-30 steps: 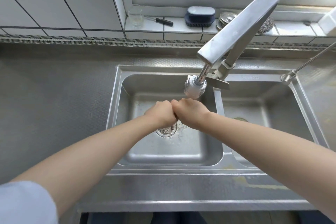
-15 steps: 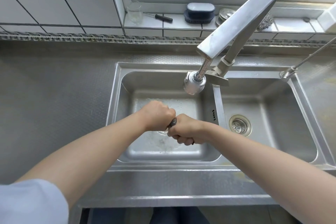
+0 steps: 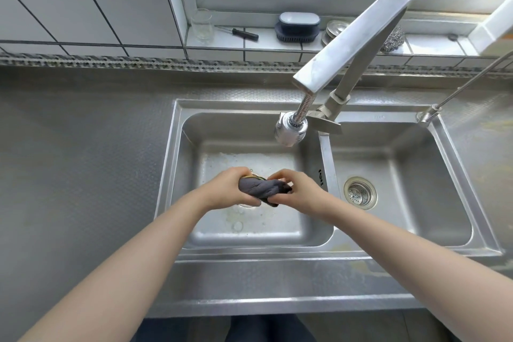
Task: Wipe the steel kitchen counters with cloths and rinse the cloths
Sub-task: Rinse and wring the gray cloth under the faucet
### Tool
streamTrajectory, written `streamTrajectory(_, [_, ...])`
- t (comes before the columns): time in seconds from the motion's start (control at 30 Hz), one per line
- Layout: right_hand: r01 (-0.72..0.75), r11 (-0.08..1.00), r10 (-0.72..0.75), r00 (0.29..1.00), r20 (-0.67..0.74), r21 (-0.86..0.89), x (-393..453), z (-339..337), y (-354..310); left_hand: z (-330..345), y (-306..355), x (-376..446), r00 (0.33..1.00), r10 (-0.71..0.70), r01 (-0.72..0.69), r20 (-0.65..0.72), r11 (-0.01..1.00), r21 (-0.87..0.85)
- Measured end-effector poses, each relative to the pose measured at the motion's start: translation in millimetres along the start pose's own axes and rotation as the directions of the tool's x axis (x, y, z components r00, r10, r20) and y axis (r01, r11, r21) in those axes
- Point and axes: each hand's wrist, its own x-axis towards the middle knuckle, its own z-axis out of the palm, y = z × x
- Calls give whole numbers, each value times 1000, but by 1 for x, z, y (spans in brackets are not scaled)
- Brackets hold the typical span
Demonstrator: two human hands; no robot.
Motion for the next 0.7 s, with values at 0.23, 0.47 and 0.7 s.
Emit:
streamTrajectory(0.23, [40, 999, -36, 992, -121, 30, -11, -1, -5, 12, -12, -20, 993, -85, 24, -77, 809, -587])
streamTrajectory(0.47, [-23, 985, 13, 998, 65, 169, -24, 3, -13, 23, -18, -29, 997, -69, 13, -34, 583, -812])
streamTrajectory(0.7, [-153, 915, 130, 988, 85, 374, -36, -12, -16, 27, -12, -32, 995, -92, 28, -43, 652, -758])
